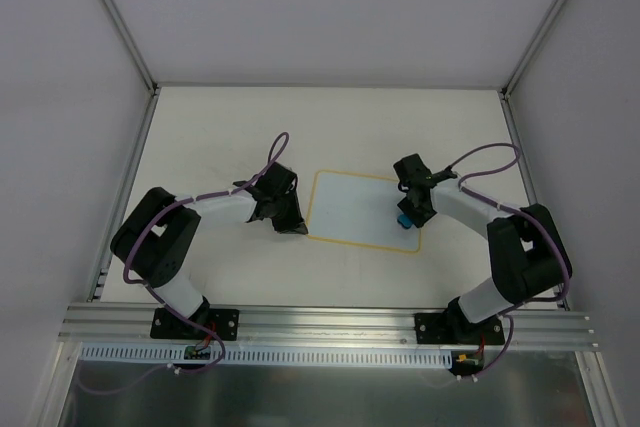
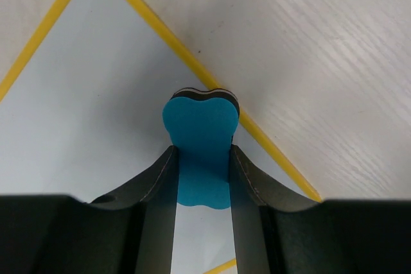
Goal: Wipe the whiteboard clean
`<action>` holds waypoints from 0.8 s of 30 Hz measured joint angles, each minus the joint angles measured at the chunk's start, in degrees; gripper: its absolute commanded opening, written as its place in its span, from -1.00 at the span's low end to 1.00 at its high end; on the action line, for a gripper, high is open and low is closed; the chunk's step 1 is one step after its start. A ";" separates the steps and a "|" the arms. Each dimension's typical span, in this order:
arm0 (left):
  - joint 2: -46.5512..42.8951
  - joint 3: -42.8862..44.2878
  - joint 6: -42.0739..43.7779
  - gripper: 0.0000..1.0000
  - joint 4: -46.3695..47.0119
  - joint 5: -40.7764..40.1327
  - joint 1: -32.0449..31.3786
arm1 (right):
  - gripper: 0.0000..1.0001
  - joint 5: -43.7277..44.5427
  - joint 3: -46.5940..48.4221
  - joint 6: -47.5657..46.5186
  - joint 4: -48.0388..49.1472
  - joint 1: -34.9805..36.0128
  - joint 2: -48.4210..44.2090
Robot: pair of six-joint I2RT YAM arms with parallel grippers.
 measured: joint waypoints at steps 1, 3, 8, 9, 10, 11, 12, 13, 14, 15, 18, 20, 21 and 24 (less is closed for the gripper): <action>0.00 0.00 -0.02 -1.00 0.02 0.02 0.00 | -0.99 -0.04 -0.39 0.00 -0.26 -0.22 -0.48; 0.02 0.00 0.00 -1.00 0.07 0.04 0.00 | -0.99 -0.17 -0.68 -0.04 -0.70 -0.31 -0.79; 0.02 0.00 0.02 -1.00 -0.02 0.04 0.07 | -0.99 -1.18 0.50 -1.97 -0.44 -0.07 0.63; 0.02 0.00 0.02 -1.00 -0.09 0.09 0.15 | -0.99 -1.51 1.29 -2.69 -0.24 0.07 1.29; 0.02 0.00 0.02 -1.00 -0.20 0.26 0.33 | -0.99 -2.08 2.69 -3.82 -0.02 0.52 2.49; 0.02 0.00 0.02 -1.00 -0.26 0.37 0.37 | -0.99 -2.75 4.31 -5.03 0.55 1.40 4.11; 0.00 0.00 0.02 -1.00 -0.28 0.37 0.37 | -0.99 -3.15 6.54 -6.69 0.85 2.71 6.16; 0.00 0.00 0.02 -1.00 -0.31 0.37 0.37 | -0.99 -3.72 8.94 -8.31 1.05 4.02 8.09; 0.00 0.00 0.02 -1.00 -0.31 0.42 0.37 | -0.99 -4.74 11.61 -9.92 1.27 5.42 10.34; 0.00 0.00 0.04 -1.00 -0.33 0.42 0.37 | -0.99 -5.68 14.36 -11.65 1.79 6.86 12.70; 0.00 0.00 0.13 -1.00 -0.33 0.44 0.37 | -0.97 -8.87 22.69 -18.21 2.93 10.69 19.15; 0.00 0.00 0.33 -1.00 -0.33 0.46 0.37 | -0.96 -11.10 27.85 -23.67 4.11 12.83 23.26; 0.00 0.00 0.37 -1.00 -0.33 0.44 0.37 | -0.95 -11.93 29.16 -25.44 4.48 13.42 24.24; -0.04 0.02 0.63 -1.00 -0.33 0.46 0.37 | -0.92 -14.05 31.61 -32.22 5.16 14.71 26.05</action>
